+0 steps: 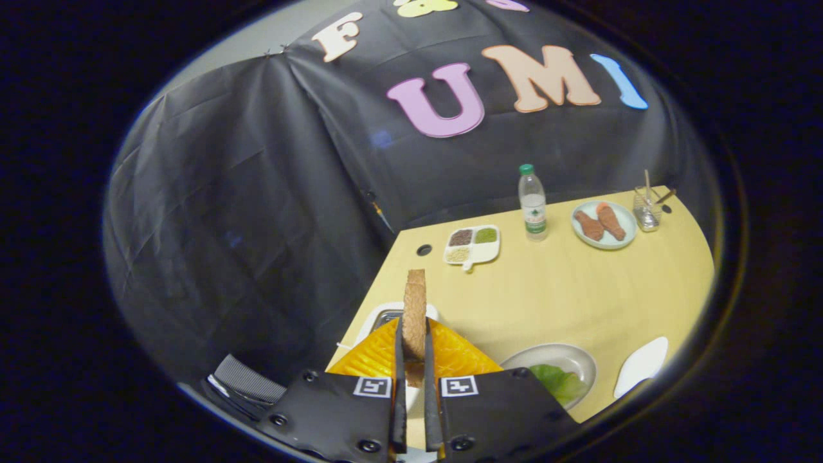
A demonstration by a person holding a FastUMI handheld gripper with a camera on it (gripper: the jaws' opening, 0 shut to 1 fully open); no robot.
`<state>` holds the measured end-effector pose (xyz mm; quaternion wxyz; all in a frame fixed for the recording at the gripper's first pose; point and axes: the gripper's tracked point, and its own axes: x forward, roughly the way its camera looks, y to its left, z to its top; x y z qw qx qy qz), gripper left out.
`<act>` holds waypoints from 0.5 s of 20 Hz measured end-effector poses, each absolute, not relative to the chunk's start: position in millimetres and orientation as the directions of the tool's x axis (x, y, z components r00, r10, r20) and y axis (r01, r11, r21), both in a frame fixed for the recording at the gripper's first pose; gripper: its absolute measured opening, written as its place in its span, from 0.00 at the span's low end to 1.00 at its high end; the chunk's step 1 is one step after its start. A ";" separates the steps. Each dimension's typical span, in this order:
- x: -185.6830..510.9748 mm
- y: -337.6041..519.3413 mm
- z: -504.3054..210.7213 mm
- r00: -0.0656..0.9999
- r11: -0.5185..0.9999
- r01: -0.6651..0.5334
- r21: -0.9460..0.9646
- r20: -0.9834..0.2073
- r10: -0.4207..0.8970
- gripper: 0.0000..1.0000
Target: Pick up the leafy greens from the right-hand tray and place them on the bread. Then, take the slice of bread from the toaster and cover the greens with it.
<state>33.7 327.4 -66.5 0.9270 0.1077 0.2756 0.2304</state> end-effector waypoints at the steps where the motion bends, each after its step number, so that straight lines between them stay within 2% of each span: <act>1: 39.1 306.3 -70.3 0.757 0.884 -0.329 0.332 -0.466 0.458 0.14; 6: 54.5 211.3 -127.7 0.774 0.943 -0.151 0.296 -0.559 0.299 0.14; 10: 30.5 189.3 -176.7 0.710 0.937 -0.087 0.340 -0.639 0.297 0.14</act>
